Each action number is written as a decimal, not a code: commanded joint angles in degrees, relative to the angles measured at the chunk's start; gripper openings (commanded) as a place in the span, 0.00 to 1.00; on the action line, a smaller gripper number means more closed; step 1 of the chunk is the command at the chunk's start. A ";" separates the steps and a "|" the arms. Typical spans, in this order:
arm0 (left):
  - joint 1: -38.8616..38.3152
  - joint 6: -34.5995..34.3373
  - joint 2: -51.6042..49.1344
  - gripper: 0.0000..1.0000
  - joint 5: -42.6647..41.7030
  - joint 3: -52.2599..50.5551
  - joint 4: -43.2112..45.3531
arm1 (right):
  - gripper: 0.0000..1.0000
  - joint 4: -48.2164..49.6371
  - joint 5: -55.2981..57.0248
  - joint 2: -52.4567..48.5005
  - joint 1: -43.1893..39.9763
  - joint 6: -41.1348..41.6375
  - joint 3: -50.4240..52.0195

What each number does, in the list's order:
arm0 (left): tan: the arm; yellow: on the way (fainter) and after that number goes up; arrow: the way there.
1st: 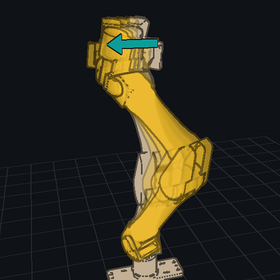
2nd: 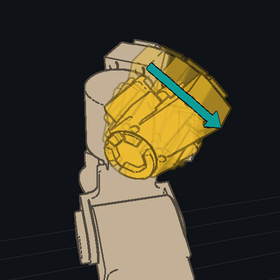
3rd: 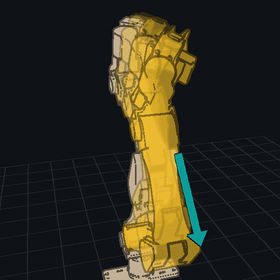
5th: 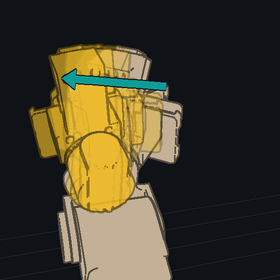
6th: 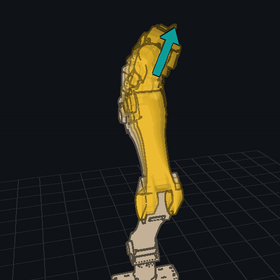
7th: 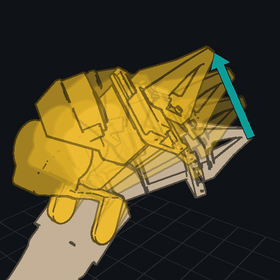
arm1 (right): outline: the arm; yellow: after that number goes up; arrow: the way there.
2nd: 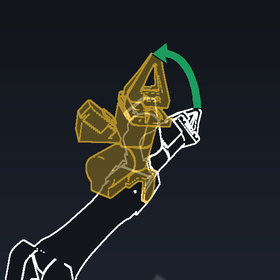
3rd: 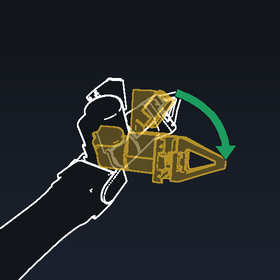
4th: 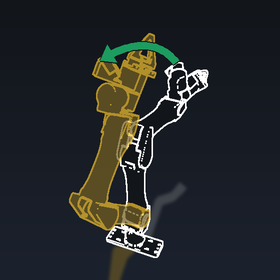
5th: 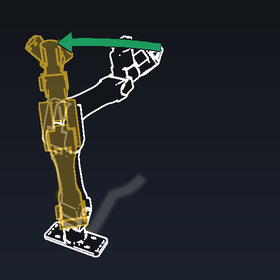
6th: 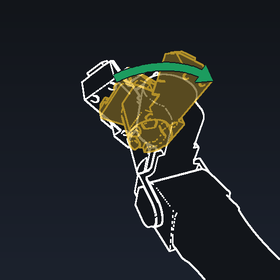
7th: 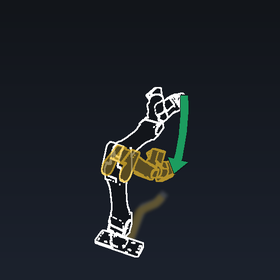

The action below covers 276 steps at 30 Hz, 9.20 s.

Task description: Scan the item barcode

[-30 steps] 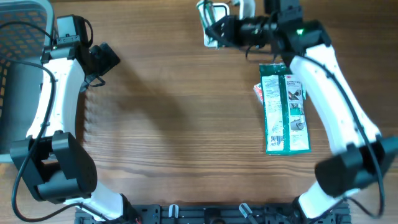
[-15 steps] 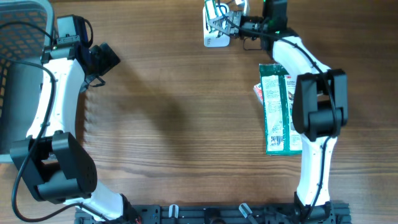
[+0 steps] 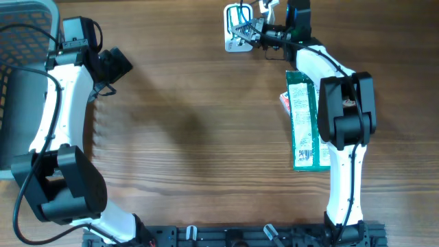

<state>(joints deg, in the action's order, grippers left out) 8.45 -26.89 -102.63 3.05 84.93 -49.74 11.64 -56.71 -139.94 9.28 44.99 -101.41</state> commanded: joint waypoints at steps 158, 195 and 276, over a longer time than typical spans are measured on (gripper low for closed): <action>0.83 -0.37 -0.02 1.00 -0.04 0.26 -0.02 | 1.00 6.32 58.23 139.73 -3.26 -37.27 84.54; 0.83 -0.37 -0.02 1.00 -0.04 0.26 -0.02 | 1.00 -11.52 53.72 139.69 -5.92 -47.87 101.11; -4.37 -0.57 102.42 1.00 -2.80 -50.71 44.54 | 1.00 -11.52 53.72 139.51 -5.92 -47.89 101.11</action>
<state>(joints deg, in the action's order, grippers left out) 3.66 -27.38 -1.34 3.88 40.73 -14.26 -0.05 -2.13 -0.78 3.57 -1.87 -0.34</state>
